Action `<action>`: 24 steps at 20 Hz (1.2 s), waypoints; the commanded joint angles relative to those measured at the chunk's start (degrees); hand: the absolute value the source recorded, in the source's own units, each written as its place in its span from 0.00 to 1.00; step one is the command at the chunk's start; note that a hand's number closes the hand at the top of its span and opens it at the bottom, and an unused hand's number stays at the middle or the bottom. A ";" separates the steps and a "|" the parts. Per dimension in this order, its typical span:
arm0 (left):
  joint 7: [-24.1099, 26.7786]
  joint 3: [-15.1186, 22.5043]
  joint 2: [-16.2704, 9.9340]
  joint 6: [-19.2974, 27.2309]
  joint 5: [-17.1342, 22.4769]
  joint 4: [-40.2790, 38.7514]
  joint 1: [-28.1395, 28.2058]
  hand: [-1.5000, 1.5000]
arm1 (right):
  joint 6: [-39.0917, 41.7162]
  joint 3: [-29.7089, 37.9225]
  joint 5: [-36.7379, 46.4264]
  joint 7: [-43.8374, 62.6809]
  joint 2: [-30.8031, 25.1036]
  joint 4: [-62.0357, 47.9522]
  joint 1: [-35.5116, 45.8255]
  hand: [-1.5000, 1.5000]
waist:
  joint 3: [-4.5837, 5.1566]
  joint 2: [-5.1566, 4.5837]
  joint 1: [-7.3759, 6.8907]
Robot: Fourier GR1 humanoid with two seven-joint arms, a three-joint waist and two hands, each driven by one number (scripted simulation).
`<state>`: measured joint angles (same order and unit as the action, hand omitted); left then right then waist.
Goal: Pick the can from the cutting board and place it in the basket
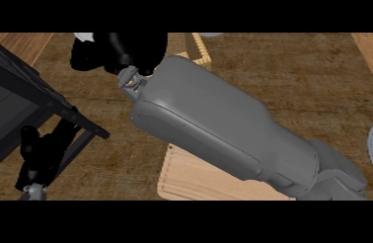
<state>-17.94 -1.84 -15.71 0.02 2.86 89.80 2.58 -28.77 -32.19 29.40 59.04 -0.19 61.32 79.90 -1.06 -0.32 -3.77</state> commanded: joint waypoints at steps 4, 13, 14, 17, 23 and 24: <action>-1.94 3.56 3.97 -0.93 0.00 -4.04 2.66 0.50 | -6.52 2.02 -8.09 -3.42 0.18 -7.03 -0.09 1.00 | 1.22 -0.78 -0.33; -2.39 2.52 4.71 -0.73 -0.41 -4.86 2.76 0.50 | -13.62 2.75 -15.41 -17.67 0.19 -11.11 -8.93 1.00 | 1.14 -0.95 0.34; -0.62 3.23 5.05 -0.89 -1.49 -6.82 1.83 0.50 | -13.92 2.58 -16.66 -17.69 0.19 -12.01 -7.15 1.00 | 1.21 -1.19 -0.08; -1.01 1.40 3.69 -1.76 -0.33 -3.63 5.28 0.50 | -13.71 1.28 -10.52 -15.66 -0.15 -20.69 -6.66 1.00 | 1.28 -0.58 0.75; -1.16 2.89 5.48 -1.30 -1.94 -4.60 4.44 0.50 | -8.12 -0.94 -9.91 -17.80 0.18 -26.03 -4.02 0.00 | 1.23 -0.71 1.11; -0.82 -0.23 3.83 -2.26 0.11 -5.36 4.21 0.50 | -7.38 0.08 -10.05 -19.40 -0.26 -25.54 -4.26 0.00 | 1.19 -0.41 1.94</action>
<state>-18.12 -3.56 -14.55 -0.72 1.40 90.52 3.72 -38.54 -31.92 18.54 41.55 -0.19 38.66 74.56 -1.41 -0.35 -2.65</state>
